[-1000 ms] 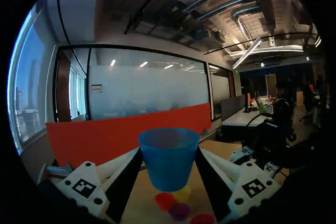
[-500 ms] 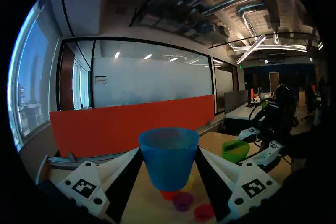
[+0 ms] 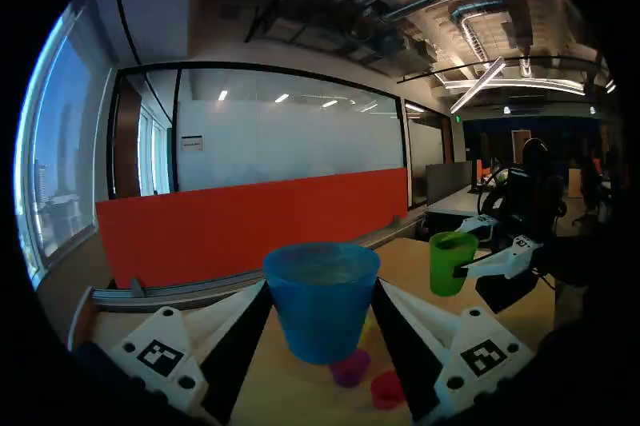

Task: Pour water

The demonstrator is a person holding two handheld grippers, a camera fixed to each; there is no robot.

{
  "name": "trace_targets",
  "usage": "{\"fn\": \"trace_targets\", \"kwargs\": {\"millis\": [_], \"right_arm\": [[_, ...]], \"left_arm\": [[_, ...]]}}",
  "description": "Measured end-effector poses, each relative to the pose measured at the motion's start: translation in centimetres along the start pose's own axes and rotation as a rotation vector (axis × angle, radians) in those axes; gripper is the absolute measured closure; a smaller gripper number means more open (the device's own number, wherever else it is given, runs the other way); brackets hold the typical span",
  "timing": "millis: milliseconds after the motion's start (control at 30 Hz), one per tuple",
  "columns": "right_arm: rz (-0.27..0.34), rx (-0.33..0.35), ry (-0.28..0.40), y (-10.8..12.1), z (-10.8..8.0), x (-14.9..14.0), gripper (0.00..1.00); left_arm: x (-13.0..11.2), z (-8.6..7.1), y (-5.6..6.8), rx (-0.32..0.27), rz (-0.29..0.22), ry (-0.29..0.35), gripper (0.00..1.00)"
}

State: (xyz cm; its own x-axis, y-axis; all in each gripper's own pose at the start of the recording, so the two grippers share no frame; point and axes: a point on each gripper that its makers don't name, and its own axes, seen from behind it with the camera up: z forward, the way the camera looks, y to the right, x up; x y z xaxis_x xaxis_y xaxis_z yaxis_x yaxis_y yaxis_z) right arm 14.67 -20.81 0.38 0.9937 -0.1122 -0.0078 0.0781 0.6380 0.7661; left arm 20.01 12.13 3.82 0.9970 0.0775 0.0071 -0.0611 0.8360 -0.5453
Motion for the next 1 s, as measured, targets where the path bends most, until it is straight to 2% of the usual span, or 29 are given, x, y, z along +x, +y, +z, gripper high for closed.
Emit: {"fn": "trace_targets", "kwargs": {"millis": [633, 1000], "right_arm": [[0.006, 0.032, -0.094, -0.4, -0.3, -2.9, 0.12], [0.005, 0.080, -0.195, -1.4, -0.6, -6.3, 0.11]], "left_arm": [[-6.8, -0.5, 0.6, -0.048, 0.023, -0.161, 0.16], [-11.7, -0.7, 1.0, -0.078, 0.049, -0.287, 0.16]]}}
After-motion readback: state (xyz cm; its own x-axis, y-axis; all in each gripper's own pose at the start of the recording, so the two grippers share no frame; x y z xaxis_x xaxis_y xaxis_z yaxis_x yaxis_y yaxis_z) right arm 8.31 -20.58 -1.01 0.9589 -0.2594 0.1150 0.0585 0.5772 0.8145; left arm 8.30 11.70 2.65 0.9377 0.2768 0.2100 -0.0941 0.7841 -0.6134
